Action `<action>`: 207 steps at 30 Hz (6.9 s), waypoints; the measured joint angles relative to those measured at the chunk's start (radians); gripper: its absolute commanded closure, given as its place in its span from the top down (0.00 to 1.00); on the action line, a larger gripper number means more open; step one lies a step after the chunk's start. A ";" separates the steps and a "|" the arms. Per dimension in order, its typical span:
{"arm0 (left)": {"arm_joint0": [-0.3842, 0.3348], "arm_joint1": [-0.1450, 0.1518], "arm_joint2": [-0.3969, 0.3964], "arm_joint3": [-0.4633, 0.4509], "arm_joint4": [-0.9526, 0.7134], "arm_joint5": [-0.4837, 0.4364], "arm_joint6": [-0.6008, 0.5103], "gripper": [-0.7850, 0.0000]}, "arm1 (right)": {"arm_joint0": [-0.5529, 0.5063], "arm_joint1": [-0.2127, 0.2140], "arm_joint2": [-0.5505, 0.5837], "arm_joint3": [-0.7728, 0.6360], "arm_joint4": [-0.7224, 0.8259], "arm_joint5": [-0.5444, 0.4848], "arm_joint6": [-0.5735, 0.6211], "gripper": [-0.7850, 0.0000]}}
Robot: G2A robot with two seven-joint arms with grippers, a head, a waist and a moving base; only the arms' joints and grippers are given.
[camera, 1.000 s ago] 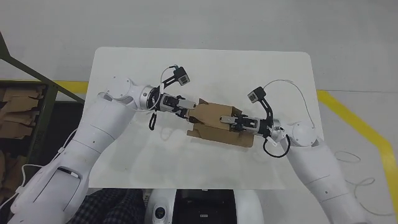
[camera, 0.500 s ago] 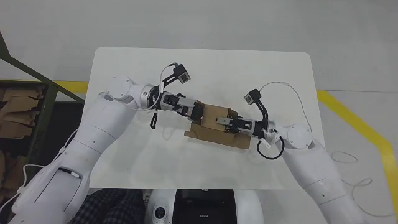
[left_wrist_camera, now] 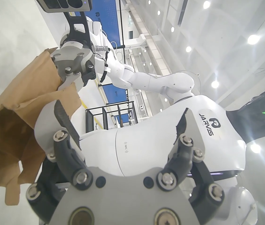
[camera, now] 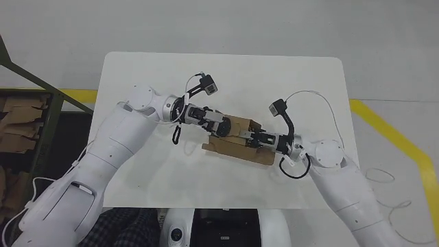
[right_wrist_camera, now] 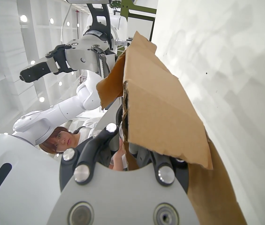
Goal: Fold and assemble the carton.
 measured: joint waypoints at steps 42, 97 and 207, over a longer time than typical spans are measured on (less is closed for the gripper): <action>0.030 -0.001 -0.107 0.072 -0.024 -0.034 0.034 1.00 | -0.061 0.021 0.035 -0.098 0.069 -0.015 0.066 0.00; 0.052 -0.032 -0.103 0.061 -0.012 0.004 -0.004 1.00 | -0.045 0.022 0.059 -0.046 0.073 0.008 -0.142 0.00; 0.032 -0.077 -0.120 0.140 -0.031 0.031 -0.031 1.00 | -0.043 0.035 0.056 -0.082 0.102 -0.158 0.084 0.00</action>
